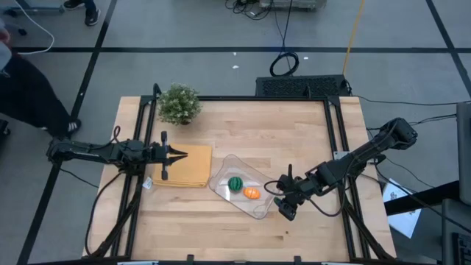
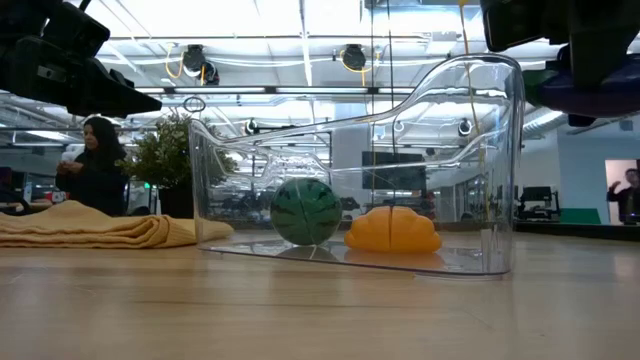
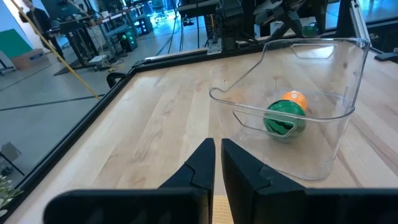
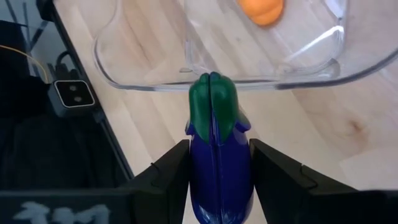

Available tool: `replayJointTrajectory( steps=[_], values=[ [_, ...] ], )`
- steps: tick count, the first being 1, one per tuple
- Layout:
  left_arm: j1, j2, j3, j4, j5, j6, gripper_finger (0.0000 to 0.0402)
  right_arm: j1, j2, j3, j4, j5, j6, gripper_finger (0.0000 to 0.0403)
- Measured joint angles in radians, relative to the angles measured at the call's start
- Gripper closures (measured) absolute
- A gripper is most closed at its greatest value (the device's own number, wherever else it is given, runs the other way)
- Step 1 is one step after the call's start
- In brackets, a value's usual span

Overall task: Pick and placing Produce into tupperware
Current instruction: Put the purple eggplant into the transparent bin

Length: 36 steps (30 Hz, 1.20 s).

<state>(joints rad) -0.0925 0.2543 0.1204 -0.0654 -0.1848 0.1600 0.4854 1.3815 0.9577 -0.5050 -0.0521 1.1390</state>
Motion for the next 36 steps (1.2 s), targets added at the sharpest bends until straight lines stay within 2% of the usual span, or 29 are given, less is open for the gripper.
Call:
replayJointTrajectory(
  steps=[23,28,36],
  values=[
    [0.000,0.000,0.000,0.001,0.000,-0.004,0.0369,0.000,0.000,0.000,0.008,-0.001,-0.026,0.0258],
    [0.000,0.000,0.000,0.001,0.000,-0.004,0.0369,0.007,-0.010,0.000,0.008,-0.005,-0.088,0.0257],
    [0.000,0.000,0.000,-0.010,-0.001,-0.004,0.0369,0.043,-0.059,0.000,0.008,0.000,-0.283,0.0257]
  ],
)
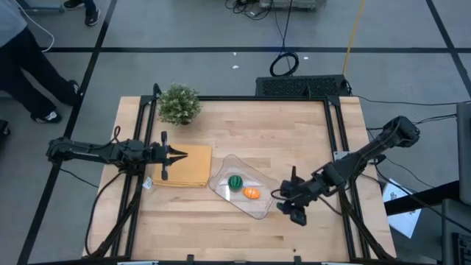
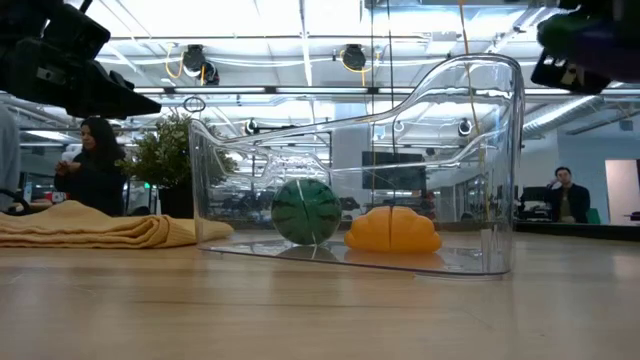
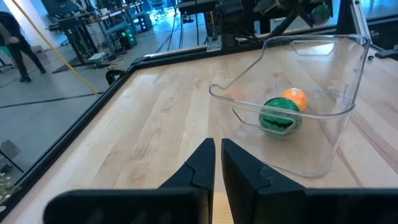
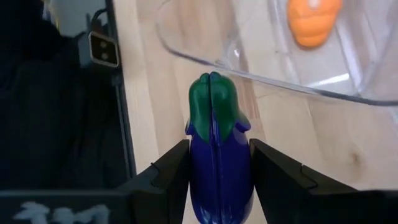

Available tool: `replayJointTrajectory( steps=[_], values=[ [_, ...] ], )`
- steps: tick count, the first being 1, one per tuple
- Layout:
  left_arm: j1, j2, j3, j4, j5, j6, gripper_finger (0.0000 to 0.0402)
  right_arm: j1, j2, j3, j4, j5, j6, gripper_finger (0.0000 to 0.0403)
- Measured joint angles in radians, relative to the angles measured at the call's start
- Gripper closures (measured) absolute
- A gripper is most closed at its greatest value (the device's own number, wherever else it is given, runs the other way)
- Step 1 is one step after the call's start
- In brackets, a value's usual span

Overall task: Pick and placing Produce into tupperware
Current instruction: Put the purple eggplant into the transparent bin

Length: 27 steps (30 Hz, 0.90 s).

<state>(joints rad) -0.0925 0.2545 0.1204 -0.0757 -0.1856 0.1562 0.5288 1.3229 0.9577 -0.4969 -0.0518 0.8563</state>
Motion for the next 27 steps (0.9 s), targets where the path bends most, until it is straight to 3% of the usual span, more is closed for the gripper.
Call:
replayJointTrajectory(
  steps=[12,27],
  values=[
    [0.000,0.000,0.000,-0.003,0.000,0.000,0.0369,0.062,-0.001,0.000,0.030,0.055,-0.343,0.0257],
    [0.000,0.000,0.000,-0.003,0.000,0.000,0.0369,0.062,-0.001,0.000,0.067,0.078,-0.372,0.0257]
  ],
)
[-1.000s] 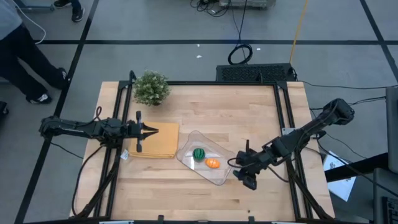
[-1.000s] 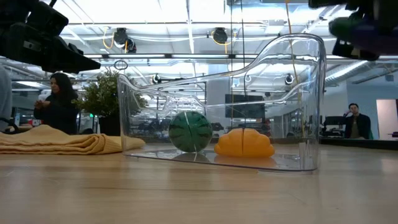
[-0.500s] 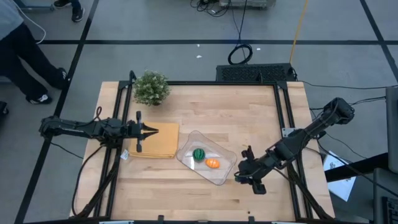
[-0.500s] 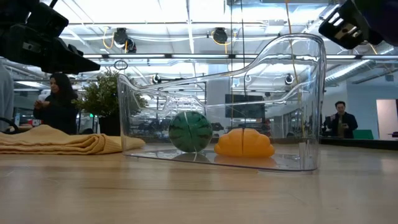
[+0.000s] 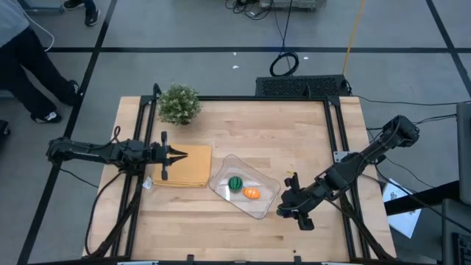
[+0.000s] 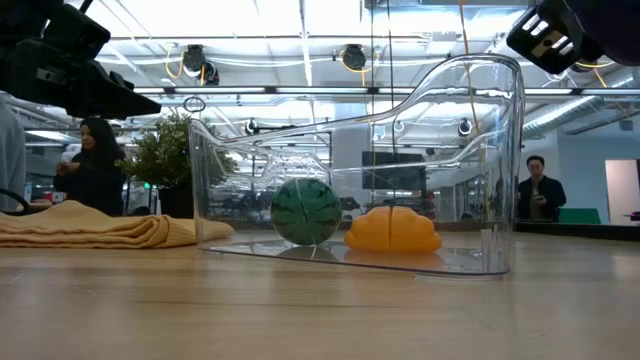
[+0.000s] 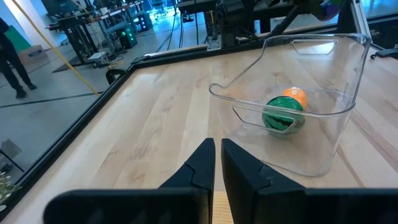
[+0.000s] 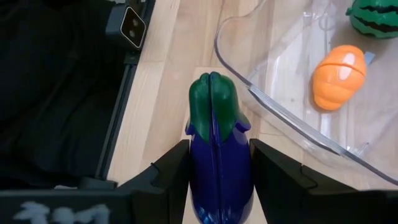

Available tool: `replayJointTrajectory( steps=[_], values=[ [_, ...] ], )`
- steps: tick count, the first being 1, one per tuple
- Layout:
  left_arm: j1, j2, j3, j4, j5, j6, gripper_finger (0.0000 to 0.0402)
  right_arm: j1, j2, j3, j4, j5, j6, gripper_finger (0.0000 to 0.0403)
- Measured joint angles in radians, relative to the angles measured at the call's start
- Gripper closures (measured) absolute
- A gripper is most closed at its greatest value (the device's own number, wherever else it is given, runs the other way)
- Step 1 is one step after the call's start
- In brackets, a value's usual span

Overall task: Pick and placing Produce into tupperware
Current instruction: Put the purple eggplant into the transparent bin

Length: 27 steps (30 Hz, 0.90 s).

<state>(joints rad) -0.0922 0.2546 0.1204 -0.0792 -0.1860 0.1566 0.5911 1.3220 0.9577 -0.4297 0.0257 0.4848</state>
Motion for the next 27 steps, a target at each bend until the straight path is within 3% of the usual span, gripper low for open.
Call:
replayJointTrajectory(
  steps=[15,27],
  values=[
    [0.000,0.000,0.000,0.000,0.000,0.000,0.0369,0.000,-0.008,0.000,0.104,0.000,-0.037,0.0257],
    [0.000,0.000,0.000,0.001,0.000,0.000,0.0369,-0.006,-0.145,0.000,0.255,0.004,-0.151,0.0257]
  ],
)
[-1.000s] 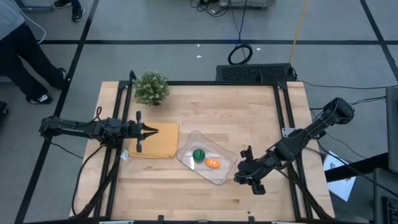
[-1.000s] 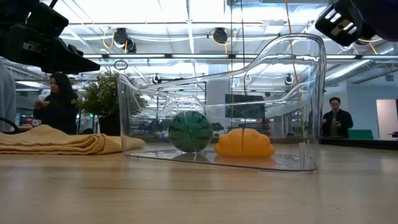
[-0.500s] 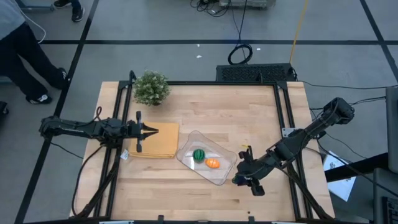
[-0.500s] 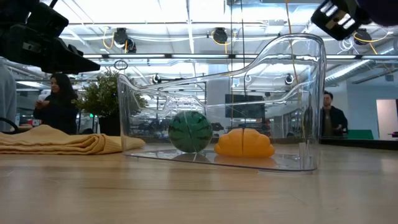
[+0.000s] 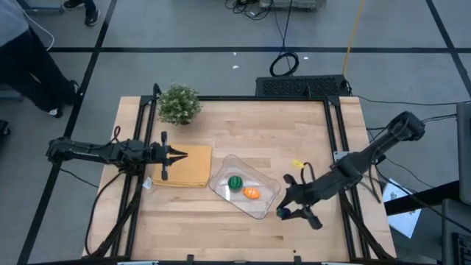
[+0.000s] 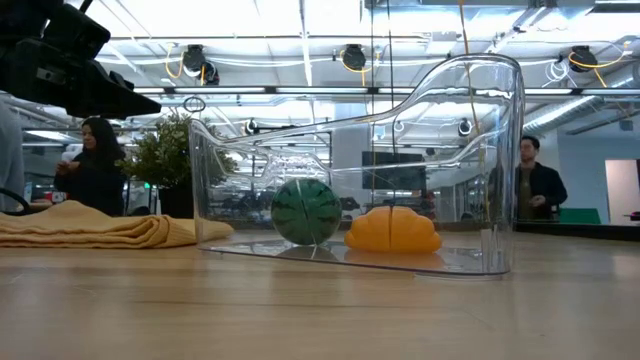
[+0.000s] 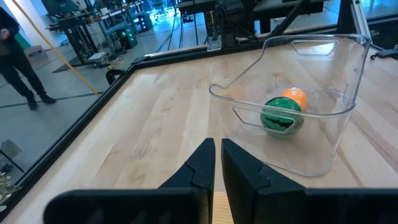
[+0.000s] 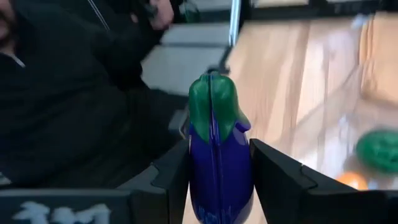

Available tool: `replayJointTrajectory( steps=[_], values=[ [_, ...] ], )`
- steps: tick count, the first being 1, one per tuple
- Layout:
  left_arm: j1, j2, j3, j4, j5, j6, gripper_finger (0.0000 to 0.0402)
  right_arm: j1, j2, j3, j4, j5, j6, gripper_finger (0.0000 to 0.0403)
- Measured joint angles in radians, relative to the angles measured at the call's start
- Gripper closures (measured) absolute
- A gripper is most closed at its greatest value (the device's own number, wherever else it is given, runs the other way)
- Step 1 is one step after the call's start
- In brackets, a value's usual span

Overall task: Pick and placing Produce into tupperware
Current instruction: Put the purple eggplant into the transparent bin

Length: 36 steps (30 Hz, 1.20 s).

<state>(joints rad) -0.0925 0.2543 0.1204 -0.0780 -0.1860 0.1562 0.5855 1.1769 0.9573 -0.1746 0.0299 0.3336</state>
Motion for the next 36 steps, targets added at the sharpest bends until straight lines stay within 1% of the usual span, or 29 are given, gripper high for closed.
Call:
replayJointTrajectory(
  steps=[3,10,20,24,28,33,36],
  values=[
    [0.000,0.000,0.000,0.000,0.000,0.000,0.0369,-0.003,-0.036,0.000,0.028,0.008,-0.032,0.0257],
    [0.000,0.000,0.000,0.000,0.000,0.000,0.0369,-0.003,-0.070,0.000,0.035,0.104,-0.114,0.0257],
    [0.000,0.000,0.000,0.000,0.000,0.000,0.0369,-0.004,-0.071,0.000,0.033,0.133,-0.175,0.0257],
    [0.000,0.000,0.000,-0.001,0.000,0.000,0.0369,-0.004,-0.071,0.000,0.036,0.181,-0.216,0.0257],
    [0.000,0.000,0.000,-0.001,0.000,0.000,0.0369,-0.005,-0.081,0.000,0.060,0.184,-0.257,0.0257],
    [0.000,0.000,0.000,-0.001,-0.002,0.000,0.0369,-0.005,-0.137,0.000,0.072,0.186,-0.296,0.0257],
    [0.000,0.000,0.000,-0.001,-0.018,0.000,0.0369,-0.004,-0.186,0.000,0.066,0.230,-0.316,0.0257]
  ],
)
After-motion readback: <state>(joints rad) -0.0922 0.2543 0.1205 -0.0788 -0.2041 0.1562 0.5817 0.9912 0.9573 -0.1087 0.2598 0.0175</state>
